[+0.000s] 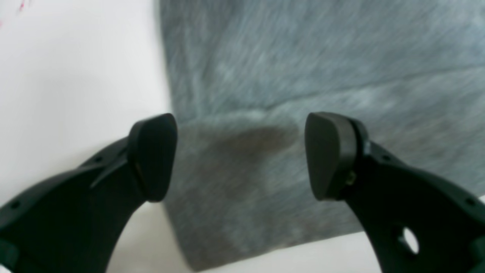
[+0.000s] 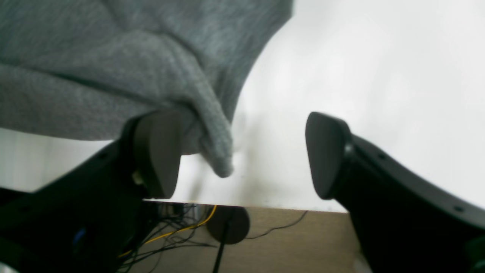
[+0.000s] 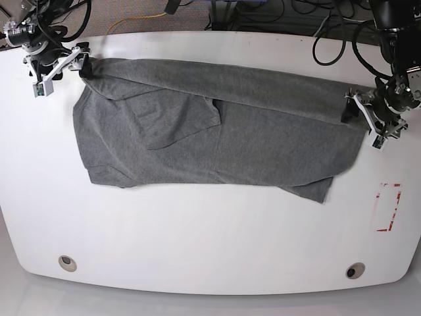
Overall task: Fold the T-shirt properly
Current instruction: 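Drag the held shirt edge toward the robot to flatten it, then release the shirt edge and open both grippers, then move both grippers to the opposite shirt edge and grasp it, then fold the grasped edge over toward the other edge with both grippers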
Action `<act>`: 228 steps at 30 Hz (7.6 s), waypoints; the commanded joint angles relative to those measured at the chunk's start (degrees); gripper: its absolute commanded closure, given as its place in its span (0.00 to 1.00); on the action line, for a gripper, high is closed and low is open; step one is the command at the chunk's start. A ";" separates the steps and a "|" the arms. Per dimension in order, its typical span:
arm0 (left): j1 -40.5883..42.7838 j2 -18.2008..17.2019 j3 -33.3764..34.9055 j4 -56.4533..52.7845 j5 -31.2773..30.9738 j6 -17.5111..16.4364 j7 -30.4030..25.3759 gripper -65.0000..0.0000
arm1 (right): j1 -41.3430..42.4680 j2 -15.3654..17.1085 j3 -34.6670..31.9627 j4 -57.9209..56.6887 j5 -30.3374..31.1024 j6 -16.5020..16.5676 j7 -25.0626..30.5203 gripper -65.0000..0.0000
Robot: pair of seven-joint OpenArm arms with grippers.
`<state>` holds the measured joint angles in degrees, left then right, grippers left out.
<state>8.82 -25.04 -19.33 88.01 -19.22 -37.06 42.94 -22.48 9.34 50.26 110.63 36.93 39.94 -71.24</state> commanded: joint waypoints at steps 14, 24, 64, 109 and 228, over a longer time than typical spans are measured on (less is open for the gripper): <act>1.16 -1.47 -0.58 -5.59 -0.78 -0.08 -5.18 0.38 | 1.42 -0.42 0.33 -10.54 0.30 0.06 1.48 0.43; 4.41 -1.20 -1.02 -4.71 -0.95 0.00 -4.83 0.43 | 1.78 2.39 -6.70 -12.48 0.22 0.06 1.48 0.96; 8.72 6.27 -15.00 23.42 -0.86 0.00 5.19 0.18 | 6.08 10.92 -6.44 1.15 -1.72 0.06 1.13 0.44; -25.74 9.61 1.71 -27.57 11.88 0.00 -5.97 1.00 | 37.64 10.66 -13.82 -31.29 -18.51 0.06 9.13 0.45; 2.92 9.87 -7.70 18.94 11.62 -0.44 18.56 0.39 | 41.95 2.57 -23.84 -30.85 -23.17 0.06 11.68 0.24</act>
<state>11.99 -14.50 -26.92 105.82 -7.40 -37.63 62.00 16.86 10.66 27.14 82.11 13.63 40.23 -60.31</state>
